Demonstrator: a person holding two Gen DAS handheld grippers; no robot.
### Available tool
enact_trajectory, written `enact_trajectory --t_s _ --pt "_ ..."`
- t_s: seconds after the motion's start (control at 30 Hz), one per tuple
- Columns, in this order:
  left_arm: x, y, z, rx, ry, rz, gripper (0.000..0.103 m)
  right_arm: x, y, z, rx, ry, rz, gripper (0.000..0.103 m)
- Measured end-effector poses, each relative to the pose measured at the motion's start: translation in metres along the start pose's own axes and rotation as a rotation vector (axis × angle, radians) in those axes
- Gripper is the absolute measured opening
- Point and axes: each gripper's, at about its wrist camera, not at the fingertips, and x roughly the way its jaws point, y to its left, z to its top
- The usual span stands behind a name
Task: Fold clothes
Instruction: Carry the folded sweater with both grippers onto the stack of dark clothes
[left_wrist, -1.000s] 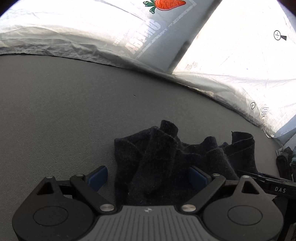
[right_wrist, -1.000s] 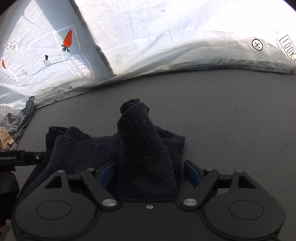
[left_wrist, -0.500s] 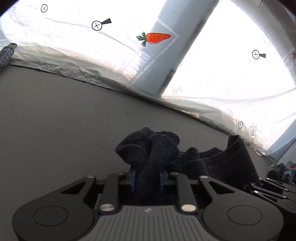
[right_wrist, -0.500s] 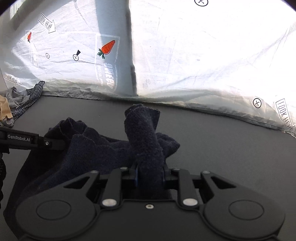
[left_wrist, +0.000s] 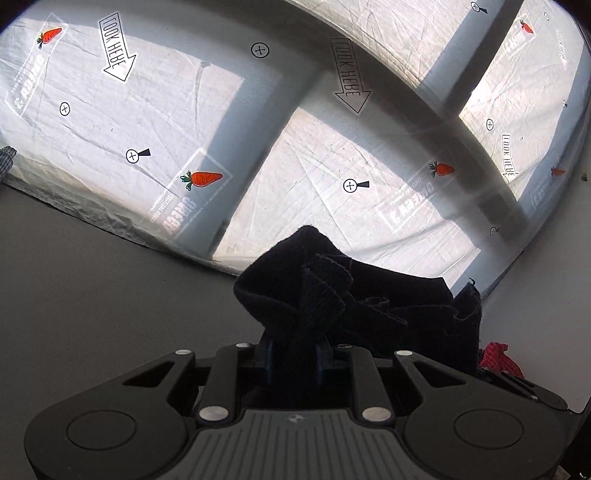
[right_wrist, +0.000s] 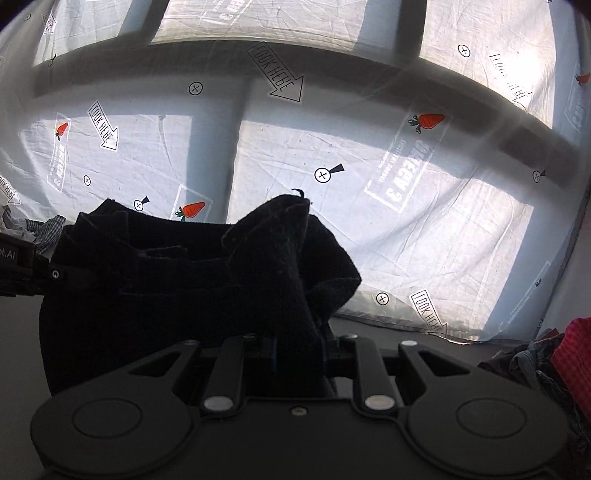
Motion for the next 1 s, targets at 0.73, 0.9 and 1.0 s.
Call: enact_trajectory --t_s 0.73,0.9,1.0 --pt "-0.004 -0.171 -0.037 0.157 -0.039 -0.378 0.02 -0.13 -0.134 -0.023 0.152 -0.085 -0.391 0.02" --pt "0.022 -0.277 -0.083 0.174 -0.071 -0.376 0.02 -0.147 -0.237 -0.051 0.168 -0.153 -0.385 0.02" --pt "0.046 -0.352 -0.116 0.153 -0.049 -0.385 0.02 -0.162 -0.311 -0.065 0.17 -0.175 -0.374 0.02"
